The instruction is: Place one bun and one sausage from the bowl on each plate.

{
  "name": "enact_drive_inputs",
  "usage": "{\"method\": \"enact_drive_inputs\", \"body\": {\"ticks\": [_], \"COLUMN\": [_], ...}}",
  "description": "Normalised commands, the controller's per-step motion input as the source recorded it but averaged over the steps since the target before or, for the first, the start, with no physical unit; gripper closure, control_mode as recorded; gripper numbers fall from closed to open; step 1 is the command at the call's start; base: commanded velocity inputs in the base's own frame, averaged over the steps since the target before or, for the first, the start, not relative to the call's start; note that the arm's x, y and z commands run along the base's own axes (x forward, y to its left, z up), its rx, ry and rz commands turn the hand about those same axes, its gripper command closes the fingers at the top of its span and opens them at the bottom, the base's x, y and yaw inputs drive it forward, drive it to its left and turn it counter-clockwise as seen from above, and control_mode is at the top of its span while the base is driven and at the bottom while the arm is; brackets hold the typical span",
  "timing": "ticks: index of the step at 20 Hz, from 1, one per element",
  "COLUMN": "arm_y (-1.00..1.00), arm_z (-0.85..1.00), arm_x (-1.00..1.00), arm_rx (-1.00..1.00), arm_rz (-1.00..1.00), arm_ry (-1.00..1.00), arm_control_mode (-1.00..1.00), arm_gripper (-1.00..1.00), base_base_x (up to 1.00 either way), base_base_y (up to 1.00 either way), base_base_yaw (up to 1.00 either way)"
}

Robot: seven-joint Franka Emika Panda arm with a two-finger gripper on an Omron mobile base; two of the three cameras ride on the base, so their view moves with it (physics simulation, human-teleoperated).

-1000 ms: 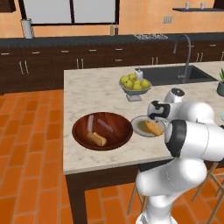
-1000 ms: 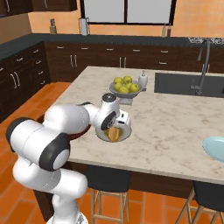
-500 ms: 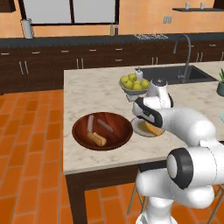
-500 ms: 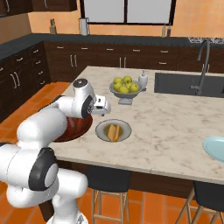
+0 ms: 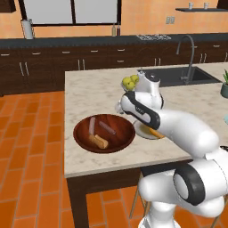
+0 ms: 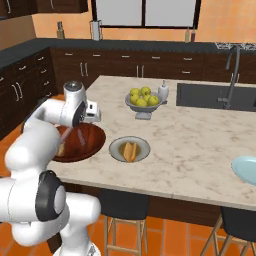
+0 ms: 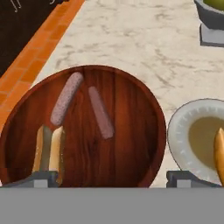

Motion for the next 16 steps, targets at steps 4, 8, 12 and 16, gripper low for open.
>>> {"method": "enact_drive_inputs", "body": {"ticks": [4,8,12,16], "arm_y": [1.00,0.92,0.12,0.05], "arm_z": [0.00,-0.17,-0.23,-0.51], "arm_x": [0.00,0.00,0.16,0.37], "arm_rx": [0.24,0.11,0.11,0.04], "arm_rz": [-0.10,-0.18,-0.01,0.00], "arm_ry": [0.08,0.42,0.16,0.03], "arm_control_mode": [-1.00,-1.00,-1.00,-1.00], "arm_gripper": [-1.00,-1.00,-1.00,-1.00], "base_base_x": [0.00,0.00,0.00,0.00], "base_base_y": [0.00,0.00,0.00,0.00], "base_base_yaw": [0.00,0.00,0.00,0.00]}}
